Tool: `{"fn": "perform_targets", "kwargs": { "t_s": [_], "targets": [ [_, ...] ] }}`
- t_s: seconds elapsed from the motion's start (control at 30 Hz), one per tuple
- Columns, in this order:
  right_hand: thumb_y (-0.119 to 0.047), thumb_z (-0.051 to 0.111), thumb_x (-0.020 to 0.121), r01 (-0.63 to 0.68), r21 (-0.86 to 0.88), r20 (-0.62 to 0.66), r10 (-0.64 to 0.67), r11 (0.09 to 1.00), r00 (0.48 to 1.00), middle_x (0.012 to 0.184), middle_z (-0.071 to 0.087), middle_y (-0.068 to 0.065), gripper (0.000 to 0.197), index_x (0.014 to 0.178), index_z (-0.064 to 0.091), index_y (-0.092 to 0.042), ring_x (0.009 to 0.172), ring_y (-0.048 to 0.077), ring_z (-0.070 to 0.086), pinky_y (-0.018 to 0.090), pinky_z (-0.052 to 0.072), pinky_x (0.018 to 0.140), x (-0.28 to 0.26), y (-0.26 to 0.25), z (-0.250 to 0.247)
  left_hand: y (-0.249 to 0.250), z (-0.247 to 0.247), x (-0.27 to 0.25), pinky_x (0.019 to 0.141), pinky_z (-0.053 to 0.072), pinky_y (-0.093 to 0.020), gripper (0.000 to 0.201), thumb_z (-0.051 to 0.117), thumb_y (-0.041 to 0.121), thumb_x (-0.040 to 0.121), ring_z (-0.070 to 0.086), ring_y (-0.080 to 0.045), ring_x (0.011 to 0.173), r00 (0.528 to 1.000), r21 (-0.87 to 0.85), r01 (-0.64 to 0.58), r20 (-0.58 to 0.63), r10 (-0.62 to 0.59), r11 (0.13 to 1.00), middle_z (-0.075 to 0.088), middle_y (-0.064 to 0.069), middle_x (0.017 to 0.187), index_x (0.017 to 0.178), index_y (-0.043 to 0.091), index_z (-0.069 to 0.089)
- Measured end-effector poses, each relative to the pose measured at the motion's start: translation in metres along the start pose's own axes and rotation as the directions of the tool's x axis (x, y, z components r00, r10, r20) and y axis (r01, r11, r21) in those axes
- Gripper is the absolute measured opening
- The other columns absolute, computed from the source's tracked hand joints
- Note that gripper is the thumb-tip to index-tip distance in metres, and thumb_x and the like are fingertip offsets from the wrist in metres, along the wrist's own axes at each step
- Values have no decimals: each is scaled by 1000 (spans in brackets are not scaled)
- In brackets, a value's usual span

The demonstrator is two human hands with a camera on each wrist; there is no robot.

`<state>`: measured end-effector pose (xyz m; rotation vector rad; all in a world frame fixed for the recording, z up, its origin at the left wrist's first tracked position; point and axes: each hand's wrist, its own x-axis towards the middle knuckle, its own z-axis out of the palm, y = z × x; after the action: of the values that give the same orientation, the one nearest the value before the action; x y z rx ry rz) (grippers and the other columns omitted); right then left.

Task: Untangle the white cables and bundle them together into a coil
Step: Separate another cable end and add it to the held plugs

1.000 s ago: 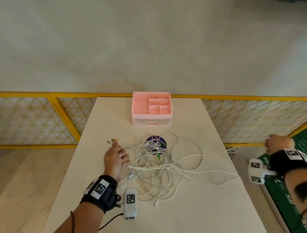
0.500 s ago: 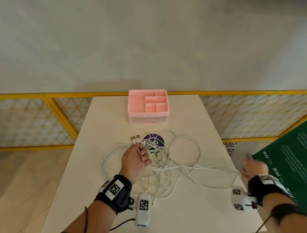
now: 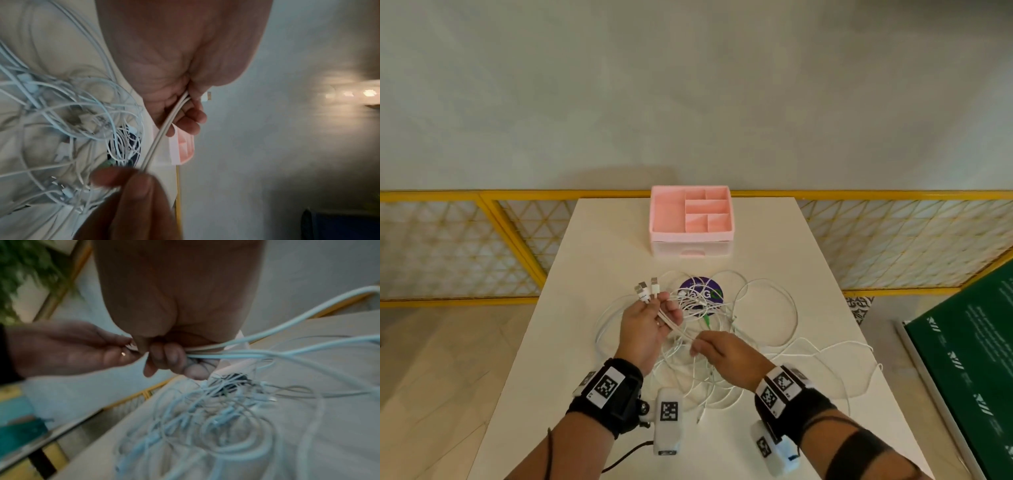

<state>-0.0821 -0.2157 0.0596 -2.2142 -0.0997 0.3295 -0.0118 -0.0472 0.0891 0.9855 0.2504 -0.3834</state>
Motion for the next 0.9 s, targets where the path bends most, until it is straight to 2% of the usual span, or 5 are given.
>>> {"fn": "perform_targets", "kwargs": {
  "t_s": [0.13, 0.33, 0.57, 0.77, 0.9],
  "targets": [
    [-37, 41, 106, -60, -110, 47, 66, 992, 997, 86, 62, -13, 29, 96, 64, -23, 82, 6, 58, 22, 40, 79, -15, 46, -2, 1, -22, 1, 76, 53, -42, 27, 37, 6, 106, 48, -18, 56, 994, -29, 91, -65, -92, 995, 47, -5, 63, 96, -1, 61],
    [-34, 46, 105, -245, -238, 15, 256, 940, 967, 129, 65, -11, 33, 132, 63, -26, 119, 9, 58, 22, 40, 103, -55, 115, -33, 0, -33, 9, 64, 45, -37, 25, 38, 12, 103, 30, -15, 49, 962, -71, 203, -169, -213, 977, 31, 3, 55, 82, 12, 51],
    [-27, 49, 104, -444, -348, -75, 447, 826, 891, 136, 61, -7, 32, 133, 63, -30, 128, 14, 55, 23, 36, 106, -107, 162, -105, -18, -26, 10, 52, 35, -29, 32, 31, 6, 100, 29, -10, 34, 979, 124, 188, -109, -174, 974, 31, 7, 41, 71, 14, 43],
    [-12, 43, 103, -689, -328, -314, 613, 646, 725, 128, 66, 8, 35, 127, 64, -28, 107, 22, 61, 33, 46, 97, -154, 186, -160, -11, -33, 13, 49, 22, -25, 31, 31, 6, 94, 20, -9, 38, 979, 225, 180, -130, -154, 957, 26, 9, 45, 67, 20, 36],
    [-11, 40, 100, -784, -298, -483, 623, 544, 616, 91, 69, 11, 26, 114, 60, -19, 78, 25, 65, 38, 53, 76, -166, 202, -184, -11, -33, 13, 47, 18, -22, 29, 29, 5, 92, 18, -8, 38, 981, 244, 170, -130, -141, 955, 24, 10, 46, 68, 20, 35]
  ]
}}
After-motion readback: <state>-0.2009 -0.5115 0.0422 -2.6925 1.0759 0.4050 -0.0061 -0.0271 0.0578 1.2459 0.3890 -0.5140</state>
